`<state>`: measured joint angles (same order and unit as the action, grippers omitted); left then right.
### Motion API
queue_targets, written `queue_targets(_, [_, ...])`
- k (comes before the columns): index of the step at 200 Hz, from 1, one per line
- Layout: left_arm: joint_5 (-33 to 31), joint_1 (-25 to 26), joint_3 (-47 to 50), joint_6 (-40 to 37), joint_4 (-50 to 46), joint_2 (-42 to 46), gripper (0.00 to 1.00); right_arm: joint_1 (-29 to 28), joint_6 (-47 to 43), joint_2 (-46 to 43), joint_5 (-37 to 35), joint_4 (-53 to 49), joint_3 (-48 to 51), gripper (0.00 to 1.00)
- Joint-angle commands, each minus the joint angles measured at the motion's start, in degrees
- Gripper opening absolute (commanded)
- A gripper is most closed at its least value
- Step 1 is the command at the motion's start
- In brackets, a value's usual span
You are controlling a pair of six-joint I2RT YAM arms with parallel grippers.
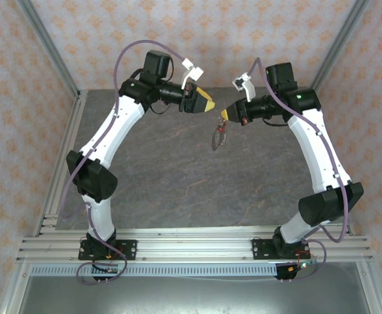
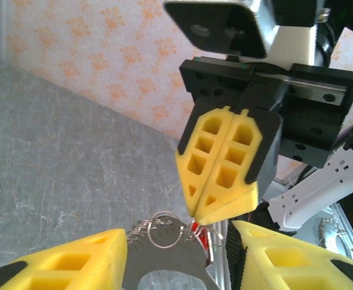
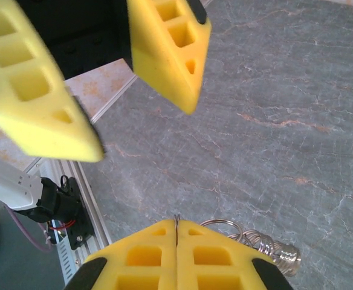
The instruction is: Put the keys on the keyring
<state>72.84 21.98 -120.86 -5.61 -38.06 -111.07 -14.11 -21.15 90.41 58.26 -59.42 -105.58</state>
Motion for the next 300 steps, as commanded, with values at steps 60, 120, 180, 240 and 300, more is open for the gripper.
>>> queue_targets(60, [4.46,0.08,-3.5,-3.05,-4.74,-3.89,0.46,-0.21,-1.69,2.31,1.79,-1.75,-6.2,0.0])
queue_targets(120, [4.69,0.87,-5.58,-2.74,-4.89,-5.46,0.44,-0.17,-0.94,3.18,3.11,-0.71,-6.44,0.0])
queue_targets(180, [5.53,1.56,-8.23,-3.64,-6.93,-7.31,0.4,-0.31,-0.12,3.29,3.73,0.88,-6.04,0.0])
queue_targets(240, [7.13,1.58,-8.58,-5.91,-9.71,-7.22,0.4,-0.29,-0.12,3.02,2.75,1.06,-5.91,0.0])
queue_targets(300, [9.53,1.83,-9.4,-9.29,-13.84,-7.5,0.35,-0.3,-0.04,2.58,2.58,1.67,-5.24,0.0])
